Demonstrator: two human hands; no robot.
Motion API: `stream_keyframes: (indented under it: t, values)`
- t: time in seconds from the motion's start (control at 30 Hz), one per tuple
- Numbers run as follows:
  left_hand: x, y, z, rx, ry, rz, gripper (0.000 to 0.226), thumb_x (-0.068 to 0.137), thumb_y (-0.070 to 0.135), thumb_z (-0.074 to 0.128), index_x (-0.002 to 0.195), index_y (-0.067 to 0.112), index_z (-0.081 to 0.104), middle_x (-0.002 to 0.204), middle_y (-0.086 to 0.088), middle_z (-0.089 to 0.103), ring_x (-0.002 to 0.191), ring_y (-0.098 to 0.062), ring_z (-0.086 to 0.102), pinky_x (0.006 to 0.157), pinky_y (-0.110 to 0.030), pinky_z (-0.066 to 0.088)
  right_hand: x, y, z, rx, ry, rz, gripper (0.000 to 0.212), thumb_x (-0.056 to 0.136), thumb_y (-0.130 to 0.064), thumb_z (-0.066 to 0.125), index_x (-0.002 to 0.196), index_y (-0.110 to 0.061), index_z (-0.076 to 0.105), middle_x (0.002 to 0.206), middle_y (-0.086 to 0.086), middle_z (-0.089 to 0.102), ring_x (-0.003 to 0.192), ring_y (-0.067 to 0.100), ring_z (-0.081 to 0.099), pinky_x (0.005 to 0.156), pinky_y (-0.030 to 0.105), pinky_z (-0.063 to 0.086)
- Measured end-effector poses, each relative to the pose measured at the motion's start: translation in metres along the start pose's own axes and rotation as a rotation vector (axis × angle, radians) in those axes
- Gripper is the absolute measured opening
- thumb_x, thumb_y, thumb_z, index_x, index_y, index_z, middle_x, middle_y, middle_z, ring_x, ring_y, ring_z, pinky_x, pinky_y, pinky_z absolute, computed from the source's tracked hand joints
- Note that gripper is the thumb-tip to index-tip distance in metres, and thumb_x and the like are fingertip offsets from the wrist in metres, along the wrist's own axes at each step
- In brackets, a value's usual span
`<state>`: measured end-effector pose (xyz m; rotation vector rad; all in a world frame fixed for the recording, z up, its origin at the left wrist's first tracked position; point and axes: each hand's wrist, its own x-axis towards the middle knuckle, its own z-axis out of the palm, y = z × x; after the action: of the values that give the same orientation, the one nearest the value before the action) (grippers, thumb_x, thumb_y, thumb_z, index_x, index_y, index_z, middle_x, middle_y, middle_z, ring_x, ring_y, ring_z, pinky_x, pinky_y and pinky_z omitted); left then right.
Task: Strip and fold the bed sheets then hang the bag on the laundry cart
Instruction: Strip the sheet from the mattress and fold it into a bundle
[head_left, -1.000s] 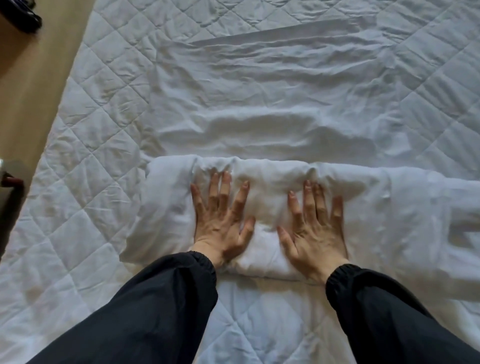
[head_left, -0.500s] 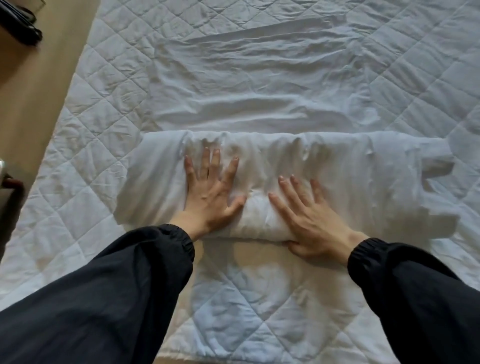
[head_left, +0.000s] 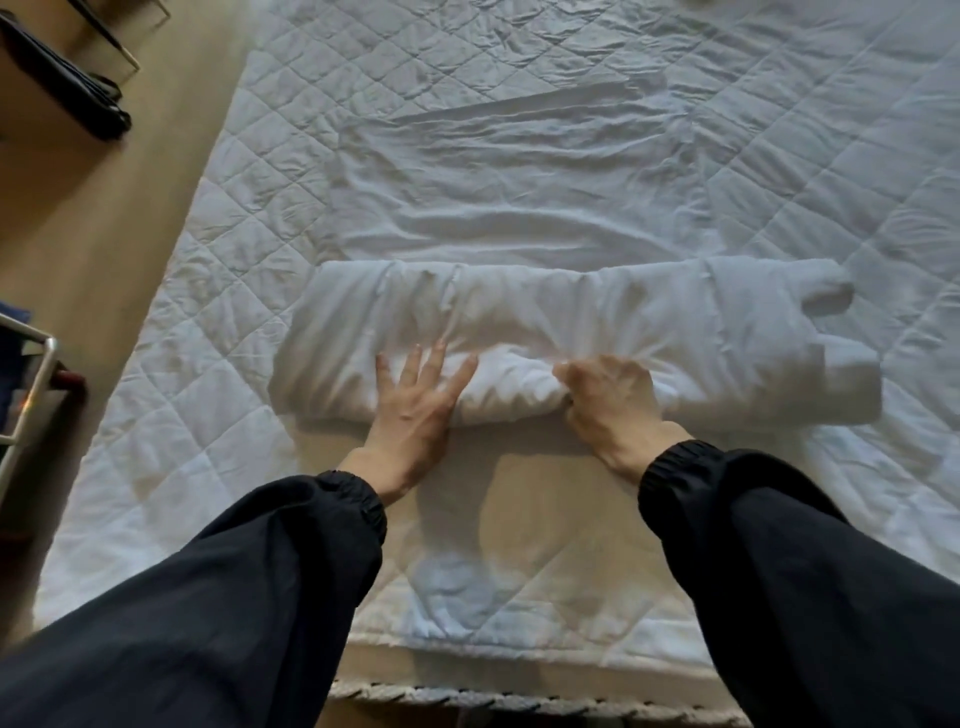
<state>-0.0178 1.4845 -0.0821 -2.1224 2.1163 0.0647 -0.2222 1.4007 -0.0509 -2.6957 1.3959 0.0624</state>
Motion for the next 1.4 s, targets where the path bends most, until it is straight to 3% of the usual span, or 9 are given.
stream_keyframes:
  t: [0.13, 0.23, 0.47, 0.7, 0.8, 0.87, 1.03, 1.17, 1.4]
  values:
    - [-0.027, 0.002, -0.008, -0.003, 0.137, 0.017, 0.087, 0.054, -0.014, 0.065, 0.134, 0.016, 0.051, 0.127, -0.025, 0.056, 0.113, -0.045, 0.057, 0.096, -0.069, 0.036, -0.025, -0.011, -0.013, 0.062, -0.081, 0.001, 0.021, 0.082, -0.012, 0.048, 0.094, -0.017, 0.065, 0.092, 0.01, 0.066, 0.09, 0.032, 0.061, 0.068, 0.031, 0.04]
    - [-0.061, 0.011, -0.025, -0.063, 0.195, 0.12, 0.064, 0.061, -0.001, 0.061, 0.123, 0.013, 0.058, 0.104, -0.017, 0.066, 0.084, -0.037, 0.064, 0.076, -0.046, 0.05, -0.053, -0.006, -0.029, 0.069, -0.141, -0.063, 0.022, 0.075, -0.013, 0.052, 0.091, -0.016, 0.066, 0.091, 0.01, 0.067, 0.091, 0.032, 0.062, 0.073, 0.031, 0.045]
    - [-0.088, 0.027, -0.087, -0.115, 0.107, 0.236, 0.025, 0.064, 0.022, 0.044, 0.084, 0.021, 0.058, 0.063, -0.001, 0.063, 0.055, -0.031, 0.059, 0.045, -0.029, 0.042, -0.072, 0.015, -0.08, 0.136, -0.351, -0.172, 0.013, 0.064, -0.013, 0.045, 0.068, -0.012, 0.058, 0.082, 0.012, 0.066, 0.087, 0.032, 0.061, 0.069, 0.031, 0.045]
    - [-0.026, 0.008, -0.12, -0.078, 0.177, 0.178, 0.016, 0.062, 0.029, 0.052, 0.066, 0.014, 0.046, 0.054, -0.008, 0.058, 0.05, -0.035, 0.057, 0.045, -0.028, 0.033, -0.024, 0.022, -0.099, 0.205, -0.168, -0.053, 0.012, 0.069, -0.006, 0.05, 0.061, -0.015, 0.048, 0.069, 0.005, 0.051, 0.079, 0.035, 0.058, 0.063, 0.031, 0.04]
    - [-0.004, 0.002, -0.118, -0.1, 0.325, 0.061, 0.019, 0.07, 0.026, 0.046, 0.078, 0.012, 0.056, 0.068, -0.01, 0.063, 0.062, -0.034, 0.06, 0.058, -0.032, 0.039, -0.012, 0.019, -0.086, 0.012, 0.297, -0.079, 0.024, 0.069, 0.001, 0.052, 0.088, -0.011, 0.062, 0.085, 0.013, 0.062, 0.084, 0.036, 0.059, 0.076, 0.037, 0.034]
    - [0.008, -0.001, -0.111, -0.045, 0.394, -0.008, 0.042, 0.072, 0.028, 0.038, 0.1, 0.009, 0.062, 0.091, -0.013, 0.066, 0.083, -0.034, 0.061, 0.079, -0.042, 0.043, -0.007, 0.02, -0.069, -0.024, 0.416, -0.074, 0.044, 0.074, 0.0, 0.048, 0.116, -0.008, 0.059, 0.113, 0.022, 0.059, 0.109, 0.039, 0.054, 0.099, 0.047, 0.029]
    - [0.03, -0.008, -0.076, 0.025, 0.341, -0.043, 0.059, 0.088, 0.027, 0.03, 0.145, 0.01, 0.032, 0.148, -0.016, 0.037, 0.135, -0.036, 0.035, 0.109, -0.063, 0.016, 0.014, 0.031, -0.046, -0.043, 0.158, 0.003, 0.059, 0.095, -0.027, 0.029, 0.151, -0.014, 0.015, 0.158, 0.019, 0.006, 0.147, 0.034, 0.001, 0.114, 0.053, -0.005]
    - [0.049, -0.008, -0.051, -0.02, 0.163, -0.104, 0.06, 0.094, 0.041, 0.016, 0.152, 0.023, 0.018, 0.159, -0.01, 0.013, 0.146, -0.034, 0.007, 0.112, -0.061, -0.003, 0.04, 0.046, -0.025, -0.054, -0.029, -0.027, 0.067, 0.094, -0.051, 0.014, 0.152, -0.019, 0.004, 0.16, 0.01, -0.002, 0.147, 0.03, -0.005, 0.115, 0.053, -0.005]
    - [0.096, -0.021, -0.033, -0.062, -0.045, -0.138, 0.059, 0.096, 0.05, 0.014, 0.151, 0.031, 0.004, 0.161, -0.006, 0.004, 0.147, -0.03, 0.001, 0.112, -0.064, -0.001, 0.074, 0.057, 0.005, -0.017, -0.189, -0.008, 0.066, 0.095, -0.055, 0.014, 0.152, -0.022, 0.001, 0.161, 0.008, -0.003, 0.147, 0.028, -0.004, 0.116, 0.053, -0.006]
